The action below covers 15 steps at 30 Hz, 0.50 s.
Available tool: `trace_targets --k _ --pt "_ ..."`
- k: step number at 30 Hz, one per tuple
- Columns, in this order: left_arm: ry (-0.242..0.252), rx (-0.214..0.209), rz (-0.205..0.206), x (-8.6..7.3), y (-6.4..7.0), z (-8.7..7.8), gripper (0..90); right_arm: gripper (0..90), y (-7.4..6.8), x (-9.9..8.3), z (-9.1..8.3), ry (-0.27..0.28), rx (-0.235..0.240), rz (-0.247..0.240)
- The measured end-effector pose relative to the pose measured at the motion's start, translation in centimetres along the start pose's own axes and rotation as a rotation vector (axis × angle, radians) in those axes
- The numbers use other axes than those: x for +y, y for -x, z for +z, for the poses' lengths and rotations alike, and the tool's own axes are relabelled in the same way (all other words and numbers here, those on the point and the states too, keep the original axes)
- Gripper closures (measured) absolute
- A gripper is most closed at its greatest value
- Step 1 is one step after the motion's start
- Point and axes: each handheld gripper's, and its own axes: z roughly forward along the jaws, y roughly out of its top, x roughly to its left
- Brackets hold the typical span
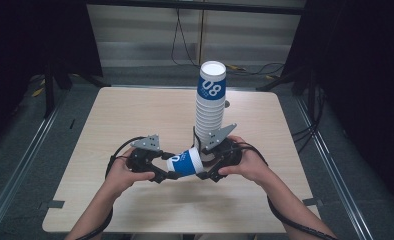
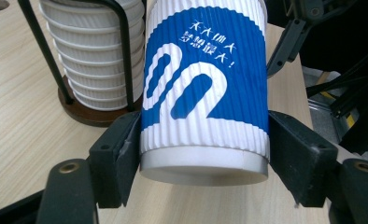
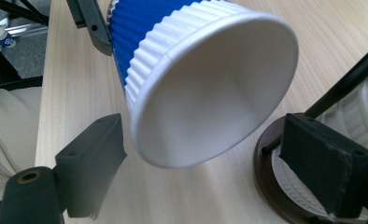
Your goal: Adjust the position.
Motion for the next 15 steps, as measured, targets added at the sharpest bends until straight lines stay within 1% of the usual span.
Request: trace_targets --k 2,3,4,6,7,8,9,11,15 --pt "-0.004 -0.006 0.003 0.07 0.11 0.04 29.5 13.3 -0.01 -0.01 0.06 0.006 0.001 -0.004" --pt "0.007 -0.012 0.003 0.09 0.17 0.13 29.5 13.3 0.01 0.0 0.07 0.008 -0.001 -0.009" --pt "0.004 -0.011 0.008 0.12 0.26 0.19 29.5 13.1 0.01 0.01 0.08 0.011 0.002 -0.008" --pt "-0.003 -0.015 0.011 0.13 0.3 0.27 29.5 12.9 -0.02 0.02 0.09 0.007 0.007 -0.014" --pt "0.002 -0.023 0.007 0.08 0.29 0.36 29.5 12.7 -0.1 0.03 0.06 0.002 0.01 -0.009" --pt "0.004 -0.026 0.004 0.03 0.27 0.4 29.5 12.6 -0.08 0.05 0.09 0.004 0.012 -0.02" --pt "0.004 -0.03 0.003 -0.01 0.24 0.42 29.5 12.5 -0.17 0.07 0.01 -0.007 0.007 -0.014" --pt "0.014 -0.037 -0.002 -0.13 0.24 0.56 29.6 12.1 -0.13 0.05 0.03 0.0 0.015 -0.023" --pt "0.02 -0.045 0.003 -0.2 0.31 0.8 29.6 10.3 -0.15 0.05 0.02 -0.007 0.023 -0.031"
